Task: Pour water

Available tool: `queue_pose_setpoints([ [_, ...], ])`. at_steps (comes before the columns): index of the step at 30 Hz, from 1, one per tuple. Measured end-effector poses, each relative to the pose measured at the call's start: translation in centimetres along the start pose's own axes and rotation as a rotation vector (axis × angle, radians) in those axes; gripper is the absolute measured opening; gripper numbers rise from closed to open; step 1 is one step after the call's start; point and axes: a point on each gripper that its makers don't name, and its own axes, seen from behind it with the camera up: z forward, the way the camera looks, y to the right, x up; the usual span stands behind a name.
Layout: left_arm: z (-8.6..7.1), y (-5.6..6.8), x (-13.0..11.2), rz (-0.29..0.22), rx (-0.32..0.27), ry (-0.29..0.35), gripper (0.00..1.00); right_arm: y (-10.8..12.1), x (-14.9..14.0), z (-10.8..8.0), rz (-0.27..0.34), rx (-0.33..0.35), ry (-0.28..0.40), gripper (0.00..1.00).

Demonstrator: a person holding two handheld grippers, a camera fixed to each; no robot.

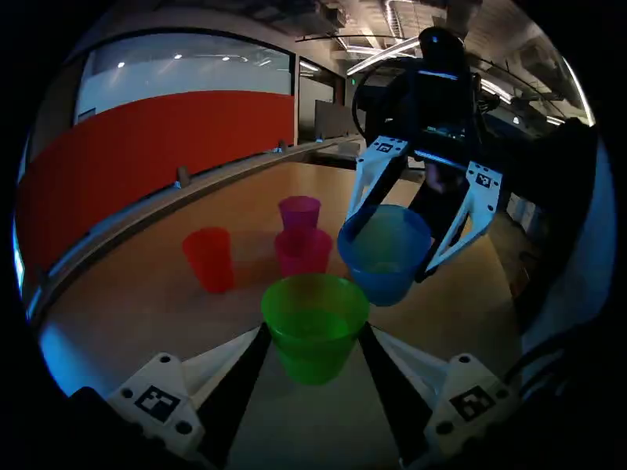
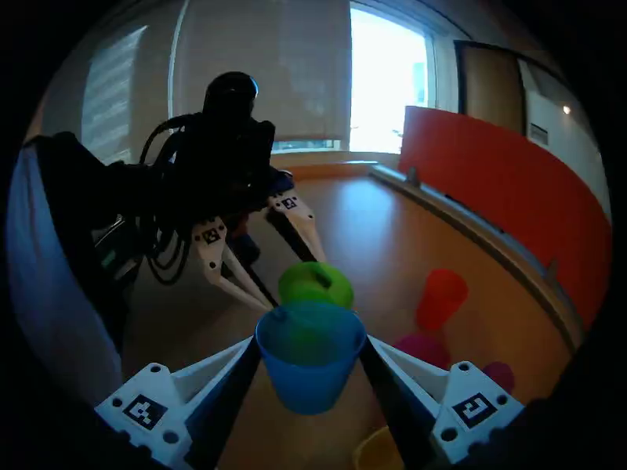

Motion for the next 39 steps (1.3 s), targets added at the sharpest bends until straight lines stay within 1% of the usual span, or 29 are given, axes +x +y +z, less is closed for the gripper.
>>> queue_pose_setpoints([
  [9,0.2,0.0,-1.2,0.013,-0.011,-0.049,0.82,-1.0,-1.6,1.0,-0.017,0.023,-0.043,0.91],
  [18,0.5,0.2,-2.5,0.033,-0.025,-0.103,0.82,-1.9,-3.2,2.0,-0.030,0.043,-0.086,0.91],
  [24,0.7,0.3,-3.0,0.030,-0.034,-0.116,0.82,-2.2,-3.9,2.2,-0.031,0.055,-0.105,0.91],
  [39,1.0,0.5,-3.5,0.038,-0.041,-0.129,0.82,-2.6,-5.4,2.3,-0.037,0.056,-0.130,0.91],
])
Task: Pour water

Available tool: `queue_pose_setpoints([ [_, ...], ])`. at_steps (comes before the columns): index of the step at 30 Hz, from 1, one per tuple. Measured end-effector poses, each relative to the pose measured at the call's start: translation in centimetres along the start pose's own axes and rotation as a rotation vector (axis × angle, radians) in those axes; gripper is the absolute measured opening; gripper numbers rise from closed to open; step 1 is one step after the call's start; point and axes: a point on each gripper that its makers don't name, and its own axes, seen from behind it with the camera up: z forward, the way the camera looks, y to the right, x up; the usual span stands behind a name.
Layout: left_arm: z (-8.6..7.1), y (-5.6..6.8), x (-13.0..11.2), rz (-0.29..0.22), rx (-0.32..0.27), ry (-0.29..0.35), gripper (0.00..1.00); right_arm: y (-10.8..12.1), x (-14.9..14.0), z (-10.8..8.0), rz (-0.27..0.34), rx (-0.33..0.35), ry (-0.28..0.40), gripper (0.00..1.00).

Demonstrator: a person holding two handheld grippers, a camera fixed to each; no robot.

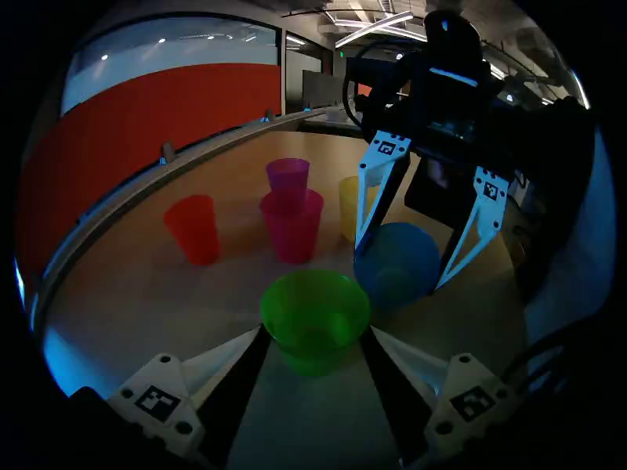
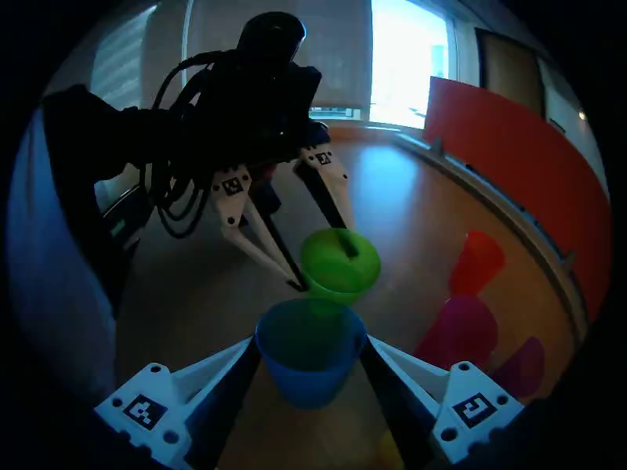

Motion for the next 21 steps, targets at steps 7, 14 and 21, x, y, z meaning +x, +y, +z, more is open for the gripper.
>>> queue_pose_setpoints([
  [7,-0.1,0.0,-0.4,-0.008,-0.003,-0.001,0.82,-0.2,-0.6,0.1,0.007,0.001,0.004,0.91],
  [14,-0.2,0.1,-0.5,-0.011,-0.005,0.007,0.83,-0.2,-0.9,-0.2,0.021,-0.004,0.012,0.91],
  [21,-0.2,0.1,-0.6,-0.009,-0.005,0.008,0.82,-0.2,-1.5,-0.8,0.025,-0.013,0.009,0.91],
])
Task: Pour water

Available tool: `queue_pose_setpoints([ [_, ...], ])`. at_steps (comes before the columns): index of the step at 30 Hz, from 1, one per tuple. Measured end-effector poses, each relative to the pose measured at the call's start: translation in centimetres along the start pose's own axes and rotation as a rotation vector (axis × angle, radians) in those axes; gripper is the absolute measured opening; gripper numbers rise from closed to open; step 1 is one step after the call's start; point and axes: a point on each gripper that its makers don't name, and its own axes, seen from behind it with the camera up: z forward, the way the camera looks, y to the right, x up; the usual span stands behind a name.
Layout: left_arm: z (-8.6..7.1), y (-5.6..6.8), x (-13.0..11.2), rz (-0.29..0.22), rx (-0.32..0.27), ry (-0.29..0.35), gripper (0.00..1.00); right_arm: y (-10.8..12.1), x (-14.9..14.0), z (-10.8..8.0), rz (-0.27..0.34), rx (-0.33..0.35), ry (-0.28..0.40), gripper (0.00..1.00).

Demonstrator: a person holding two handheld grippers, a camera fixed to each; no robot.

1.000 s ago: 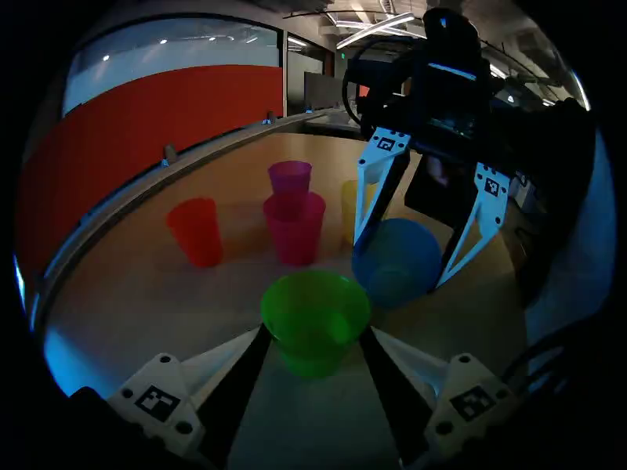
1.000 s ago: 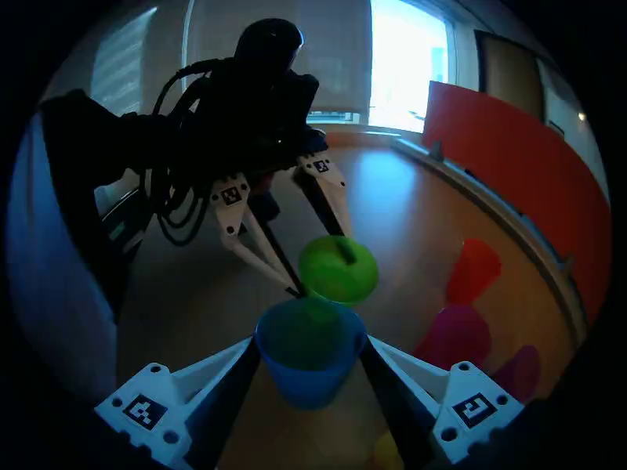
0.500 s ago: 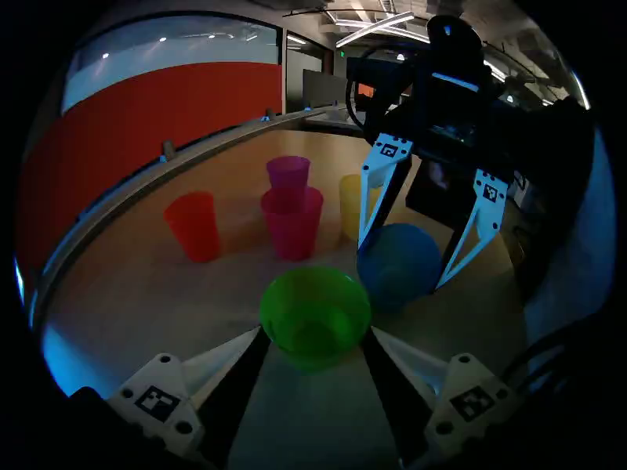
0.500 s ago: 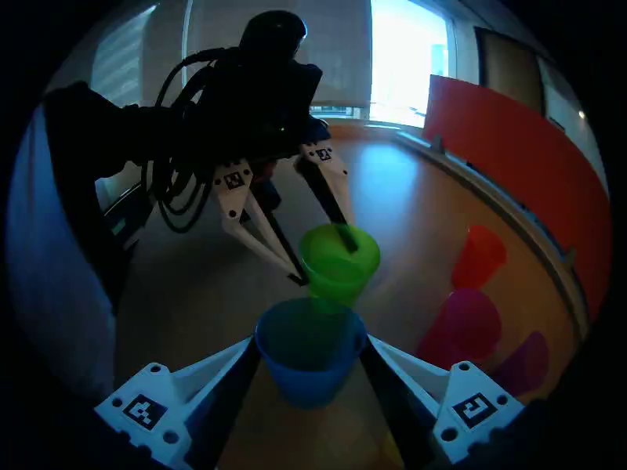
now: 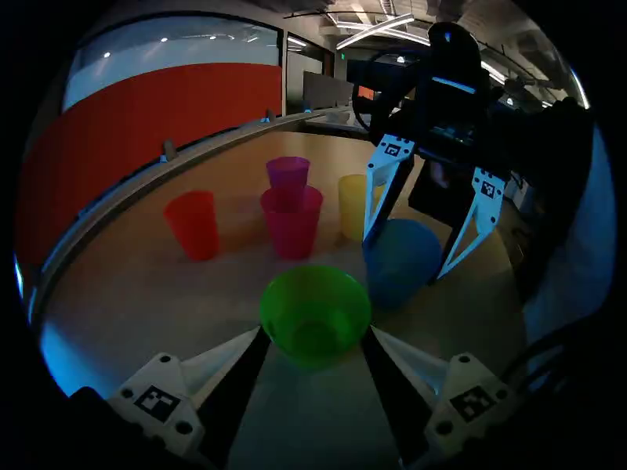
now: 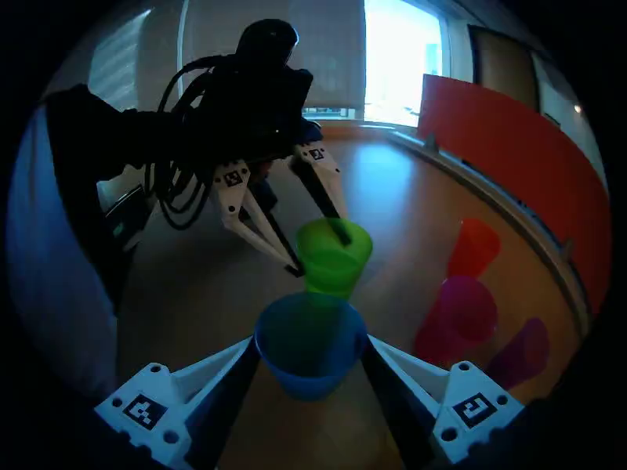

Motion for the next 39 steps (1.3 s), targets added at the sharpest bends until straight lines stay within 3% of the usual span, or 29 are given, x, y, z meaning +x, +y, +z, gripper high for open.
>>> queue_pose_setpoints([
  [16,0.0,0.0,0.0,-0.001,0.005,-0.009,0.82,0.4,-1.2,-0.6,0.009,-0.031,-0.011,0.93],
  [20,0.0,-0.1,0.1,0.002,0.009,-0.012,0.83,0.4,-1.2,-0.4,0.010,-0.032,-0.014,1.00],
  [24,-0.1,-0.2,0.4,0.010,0.014,-0.003,0.85,0.4,-1.2,-0.4,0.018,-0.032,-0.012,1.00],
  [30,-0.6,-0.4,1.3,-0.025,0.006,0.026,0.99,0.4,-0.9,-0.7,0.008,-0.034,-0.008,1.00],
  [39,-1.5,-0.5,1.4,-0.018,0.016,0.027,1.00,0.2,-0.2,-1.1,-0.001,-0.035,0.004,1.00],
])
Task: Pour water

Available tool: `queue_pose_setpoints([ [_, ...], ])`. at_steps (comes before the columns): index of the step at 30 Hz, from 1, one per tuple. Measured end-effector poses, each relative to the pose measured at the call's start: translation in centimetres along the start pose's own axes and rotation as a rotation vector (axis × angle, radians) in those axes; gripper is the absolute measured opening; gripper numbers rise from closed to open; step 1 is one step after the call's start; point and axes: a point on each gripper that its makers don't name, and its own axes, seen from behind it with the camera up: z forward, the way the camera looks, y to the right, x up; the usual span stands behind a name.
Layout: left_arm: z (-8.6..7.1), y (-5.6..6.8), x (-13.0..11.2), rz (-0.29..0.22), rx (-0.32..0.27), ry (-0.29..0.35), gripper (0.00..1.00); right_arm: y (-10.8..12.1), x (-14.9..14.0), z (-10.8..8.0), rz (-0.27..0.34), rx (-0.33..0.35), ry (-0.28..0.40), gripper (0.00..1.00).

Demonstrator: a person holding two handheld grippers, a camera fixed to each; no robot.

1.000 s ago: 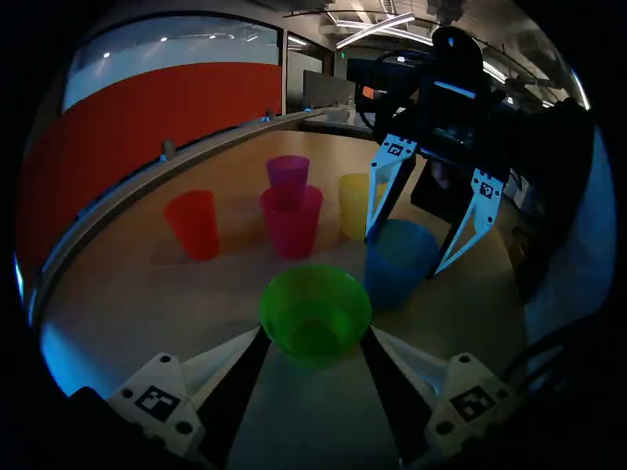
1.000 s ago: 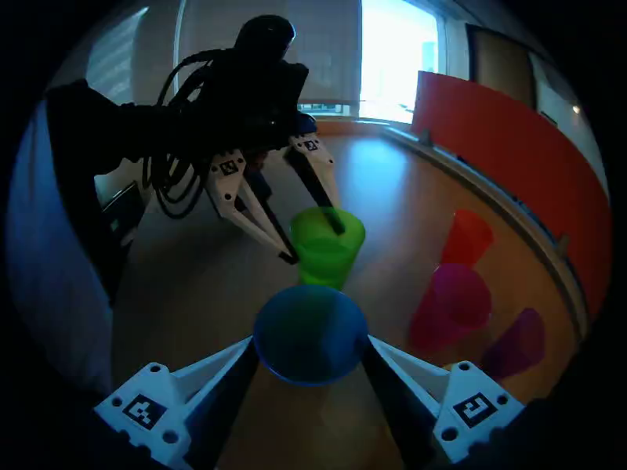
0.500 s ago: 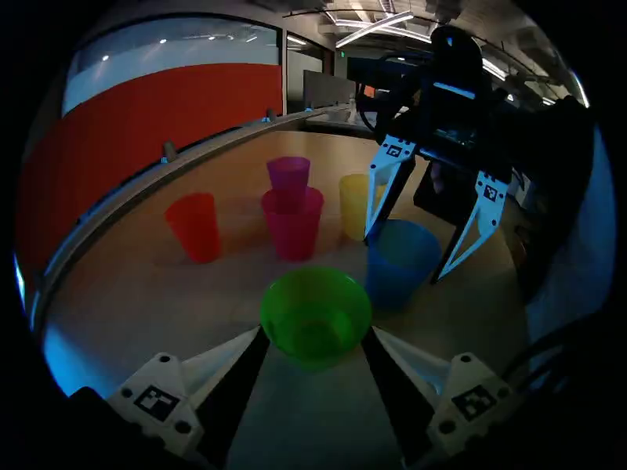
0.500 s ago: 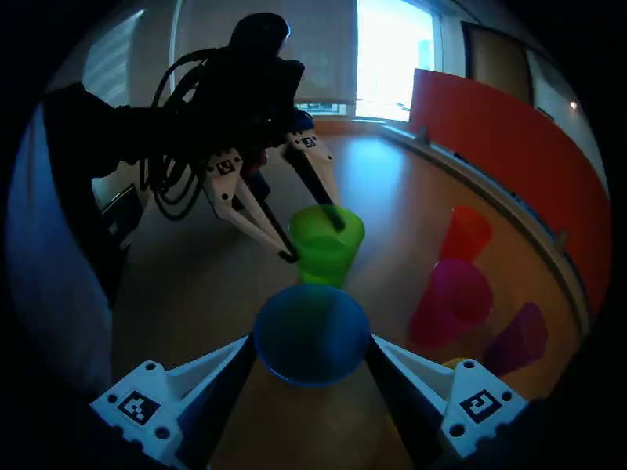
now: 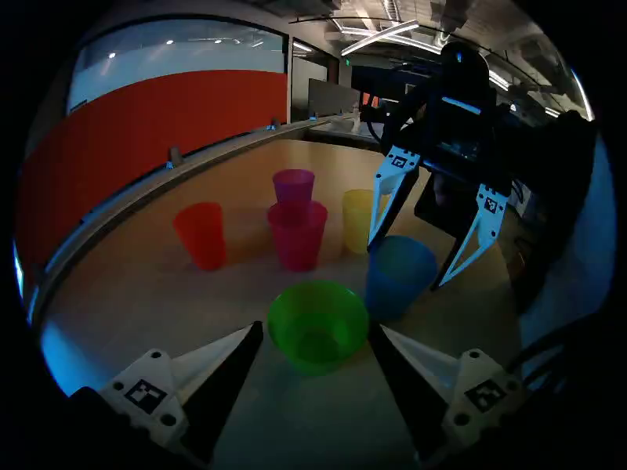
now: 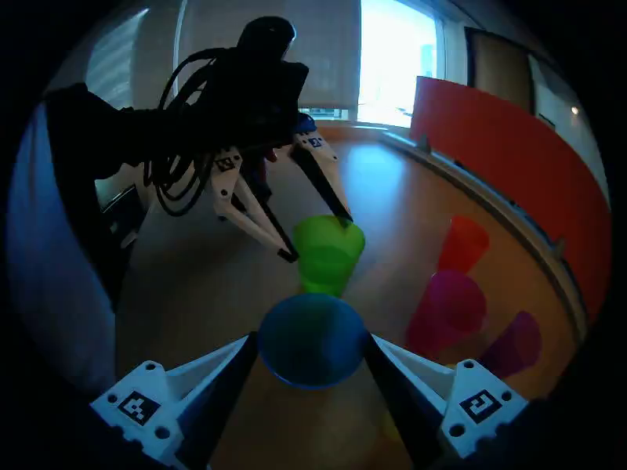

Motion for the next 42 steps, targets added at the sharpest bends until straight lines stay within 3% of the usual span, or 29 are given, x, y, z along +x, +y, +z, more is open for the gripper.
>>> queue_pose_setpoints([
  [12,-2.1,0.1,1.4,-0.014,0.039,0.032,1.00,-0.2,1.8,-2.1,0.001,-0.019,0.034,1.00],
  [24,-4.8,-0.6,3.7,-0.019,0.111,0.096,1.00,0.7,4.0,-5.1,0.008,-0.081,0.090,1.00],
  [30,-5.7,-1.0,4.6,-0.020,0.137,0.128,1.00,0.8,4.3,-5.7,0.017,-0.097,0.108,1.00],
  [36,-6.5,-1.9,5.4,-0.037,0.178,0.169,1.00,1.7,4.8,-6.2,0.036,-0.132,0.137,1.00],
  [42,-8.4,-4.4,6.7,-0.057,0.303,0.243,1.00,4.1,5.5,-7.8,0.070,-0.223,0.191,1.00],
])
